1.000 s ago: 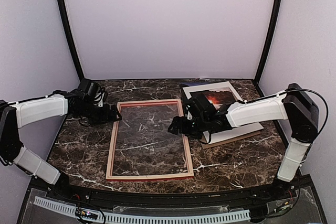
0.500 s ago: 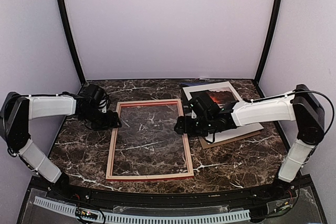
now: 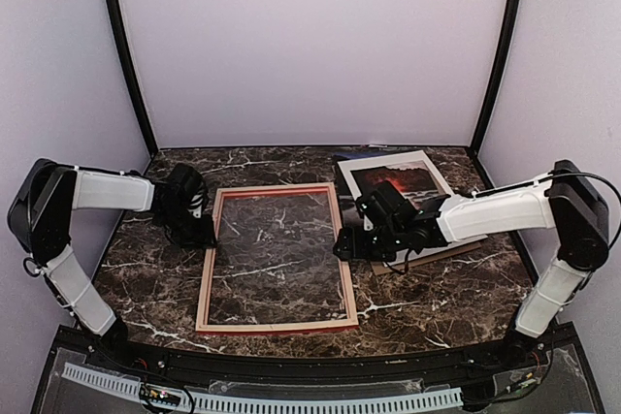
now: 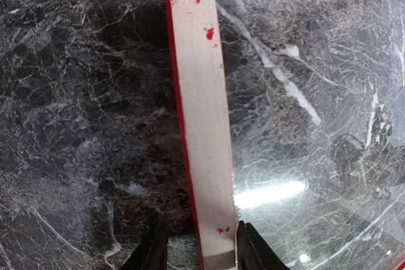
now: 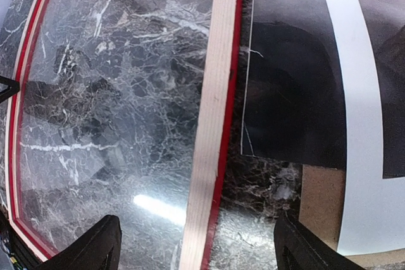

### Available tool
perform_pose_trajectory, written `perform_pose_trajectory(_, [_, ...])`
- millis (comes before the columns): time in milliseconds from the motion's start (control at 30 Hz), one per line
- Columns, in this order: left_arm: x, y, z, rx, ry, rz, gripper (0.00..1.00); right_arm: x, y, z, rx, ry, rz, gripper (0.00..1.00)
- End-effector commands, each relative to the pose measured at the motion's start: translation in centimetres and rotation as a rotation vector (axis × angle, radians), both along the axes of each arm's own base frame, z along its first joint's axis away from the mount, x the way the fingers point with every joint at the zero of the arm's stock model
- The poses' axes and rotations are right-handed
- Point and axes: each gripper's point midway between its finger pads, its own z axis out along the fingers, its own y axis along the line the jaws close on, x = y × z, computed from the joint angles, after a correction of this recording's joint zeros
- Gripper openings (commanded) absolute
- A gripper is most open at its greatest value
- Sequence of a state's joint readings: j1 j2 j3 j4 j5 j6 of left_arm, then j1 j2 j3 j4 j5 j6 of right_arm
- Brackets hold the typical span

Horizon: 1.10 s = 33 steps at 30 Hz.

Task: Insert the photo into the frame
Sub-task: Place the glass panel at the frame body, then adjust the frame body at the center of the board.

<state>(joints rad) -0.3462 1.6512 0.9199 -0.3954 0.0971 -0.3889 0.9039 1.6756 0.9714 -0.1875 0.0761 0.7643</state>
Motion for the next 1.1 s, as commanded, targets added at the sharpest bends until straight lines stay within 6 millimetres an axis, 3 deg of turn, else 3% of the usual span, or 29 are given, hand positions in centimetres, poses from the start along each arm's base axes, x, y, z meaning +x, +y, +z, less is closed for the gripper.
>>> perform_pose_trajectory(0, [0.0, 0.8, -0.1, 0.073, 0.013, -0.023, 0.37, 0.4, -1.2, 1.3, 0.02, -0.039, -0.023, 0.84])
perform_pose_trajectory(267, [0.3, 3.6, -0.3, 0.254, 0.037, -0.025, 0.33, 1.9, -5.3, 2.6, -0.021, -0.088, -0.106, 0.86])
perform_pose_trajectory(433, [1.1, 5.3, 0.3, 0.343, 0.026, -0.005, 0.33, 3.7, -10.0, 3.1, -0.077, -0.118, -0.197, 0.88])
perform_pose_trajectory(567, [2.2, 6.4, 1.6, 0.392, -0.005, 0.031, 0.43, 5.7, -14.7, 3.9, -0.149, -0.157, -0.277, 0.9])
perform_pose_trajectory(700, [3.7, 5.8, 4.5, 0.349, -0.107, 0.061, 0.73, 7.6, -19.8, 4.6, -0.21, -0.177, -0.37, 0.92])
perform_pose_trajectory(767, [4.4, 4.9, 6.5, 0.282, -0.183, 0.065, 0.81, 8.2, -22.4, 4.5, -0.239, -0.173, -0.424, 0.93])
perform_pose_trajectory(967, [4.2, 1.8, 11.0, 0.076, -0.34, 0.022, 0.94, 8.5, -29.8, 2.9, -0.291, -0.116, -0.579, 0.95])
perform_pose_trajectory(1067, [3.7, 0.2, 13.3, -0.036, -0.401, -0.003, 0.96, 8.3, -33.3, 1.7, -0.26, -0.068, -0.658, 0.94])
